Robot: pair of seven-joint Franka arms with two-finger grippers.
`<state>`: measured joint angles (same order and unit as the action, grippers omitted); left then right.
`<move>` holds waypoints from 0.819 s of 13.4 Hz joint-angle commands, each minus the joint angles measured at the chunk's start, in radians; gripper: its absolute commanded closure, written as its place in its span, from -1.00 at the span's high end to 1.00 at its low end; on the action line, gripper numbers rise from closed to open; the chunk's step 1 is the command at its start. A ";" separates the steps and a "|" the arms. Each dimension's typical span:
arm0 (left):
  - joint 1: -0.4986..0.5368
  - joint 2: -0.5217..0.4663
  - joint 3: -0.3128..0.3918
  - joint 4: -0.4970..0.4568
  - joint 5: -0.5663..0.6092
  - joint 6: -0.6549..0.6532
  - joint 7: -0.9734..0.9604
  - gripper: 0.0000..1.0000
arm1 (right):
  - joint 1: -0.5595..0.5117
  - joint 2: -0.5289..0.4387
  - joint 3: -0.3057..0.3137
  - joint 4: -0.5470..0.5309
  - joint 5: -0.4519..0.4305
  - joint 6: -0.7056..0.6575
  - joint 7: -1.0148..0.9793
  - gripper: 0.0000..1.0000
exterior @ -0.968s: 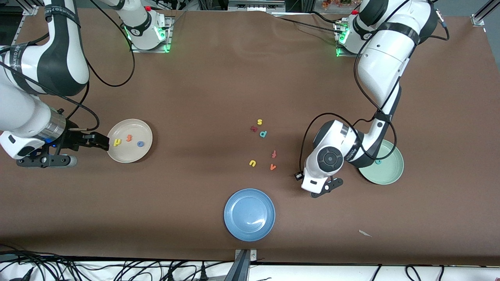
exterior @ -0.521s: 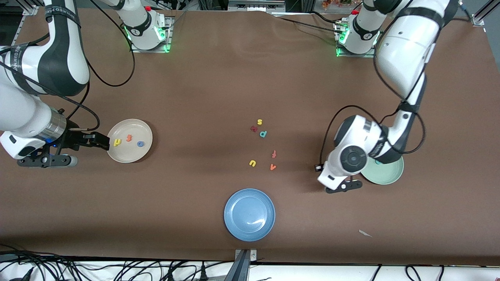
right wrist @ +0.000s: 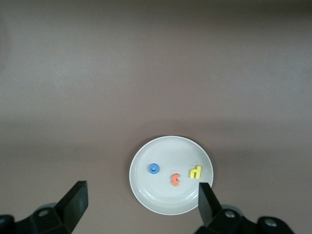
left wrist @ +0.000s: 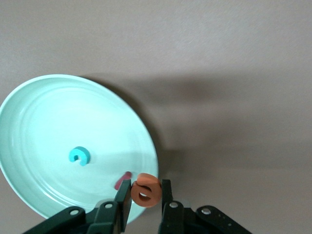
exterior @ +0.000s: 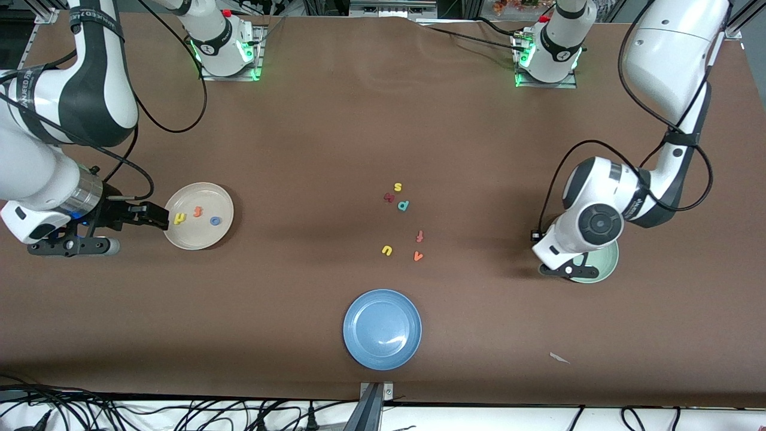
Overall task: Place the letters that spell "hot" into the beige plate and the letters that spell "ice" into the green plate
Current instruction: 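Lower the orange e onto the green plate and open the left gripper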
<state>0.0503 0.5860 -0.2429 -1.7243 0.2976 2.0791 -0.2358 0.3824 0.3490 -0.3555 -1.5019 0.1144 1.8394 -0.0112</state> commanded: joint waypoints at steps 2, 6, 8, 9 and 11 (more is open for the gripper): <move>0.109 -0.092 -0.006 -0.173 0.023 0.157 0.188 -0.67 | 0.001 -0.019 0.004 -0.024 0.007 -0.006 0.013 0.99; 0.181 -0.086 -0.006 -0.175 0.021 0.188 0.312 0.85 | 0.006 -0.021 0.004 -0.024 0.007 -0.006 0.013 0.99; 0.207 -0.089 -0.007 -0.156 0.009 0.182 0.313 1.00 | 0.015 -0.021 0.004 -0.029 0.007 -0.008 0.013 0.99; 0.210 -0.091 -0.007 -0.138 0.006 0.165 0.308 1.00 | 0.016 -0.021 0.004 -0.029 0.007 -0.008 0.023 0.99; 0.212 -0.092 -0.006 -0.075 -0.018 0.078 0.283 1.00 | 0.019 -0.021 0.004 -0.035 0.007 -0.008 0.033 0.99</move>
<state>0.2534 0.5159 -0.2396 -1.8440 0.2956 2.2374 0.0554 0.3960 0.3490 -0.3536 -1.5118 0.1144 1.8374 0.0038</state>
